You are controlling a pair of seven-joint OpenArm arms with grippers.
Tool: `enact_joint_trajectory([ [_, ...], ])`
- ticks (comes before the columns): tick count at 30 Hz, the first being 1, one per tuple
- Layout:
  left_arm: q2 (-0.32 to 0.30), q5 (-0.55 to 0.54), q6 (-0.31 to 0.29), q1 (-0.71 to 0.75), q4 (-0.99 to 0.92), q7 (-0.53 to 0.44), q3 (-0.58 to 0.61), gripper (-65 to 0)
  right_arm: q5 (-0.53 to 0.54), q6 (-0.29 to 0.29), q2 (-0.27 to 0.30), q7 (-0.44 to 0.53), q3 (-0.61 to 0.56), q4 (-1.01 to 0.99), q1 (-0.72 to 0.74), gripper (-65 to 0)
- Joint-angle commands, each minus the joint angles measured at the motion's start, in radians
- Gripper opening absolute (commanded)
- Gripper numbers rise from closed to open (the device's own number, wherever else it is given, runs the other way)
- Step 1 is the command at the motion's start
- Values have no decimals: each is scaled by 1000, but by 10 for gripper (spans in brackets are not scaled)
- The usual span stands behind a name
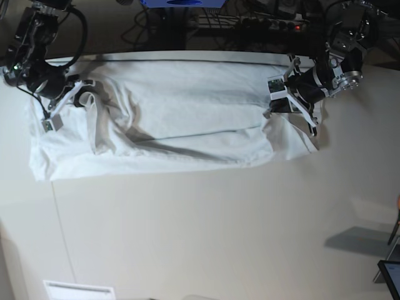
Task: Fold the T-shirt properly
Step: 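Open the left gripper and lift it off the shirt, then lower the left gripper, pinch the shirt corner and pull it outward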
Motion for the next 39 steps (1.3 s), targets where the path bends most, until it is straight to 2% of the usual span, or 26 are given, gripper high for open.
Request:
enact_joint_trajectory([
  [1,1,-4,13,-8,15,-17,-33,-650,2,0,9,3,5,6,4,-649],
  [5,60,-4,13,-9,16,-18,-109,-650,2,0,9,3,5,6,6,-649],
  [10,60,-4,13,-9,15,-18,-118,-650,0,-2,9,3,0,6,18,-649],
  [13,58,-4,13,-6,13,-14,-120,-647,-41,-2,9,3,0,6,29,-649],
  [17,63,-6,13,-6,11,-12,-122,-546,-123,-2,0,3,0,6,41,-649],
  [20,67,-13,13,-6,11,-15,-122,-459,-132,0,0,3,0,6,41,-650],
  [24,84,-182,13,-31,13,-11,-123,-359,-133,0,0,3,0,6,41,-650],
  [26,97,-288,13,-49,15,-11,-123,-341,-133,0,0,3,0,6,41,-650],
  [29,153,-468,13,-75,16,-9,-161,-339,-135,0,0,3,0,6,41,-650],
  [32,253,-551,13,-117,13,29,-227,-339,-135,0,0,3,0,6,39,-650],
  [36,371,-442,13,-180,2,147,-270,-339,-135,3,0,18,1,6,35,-650],
  [39,403,-374,13,-184,5,201,-269,-339,-136,3,0,30,0,6,33,-650],
])
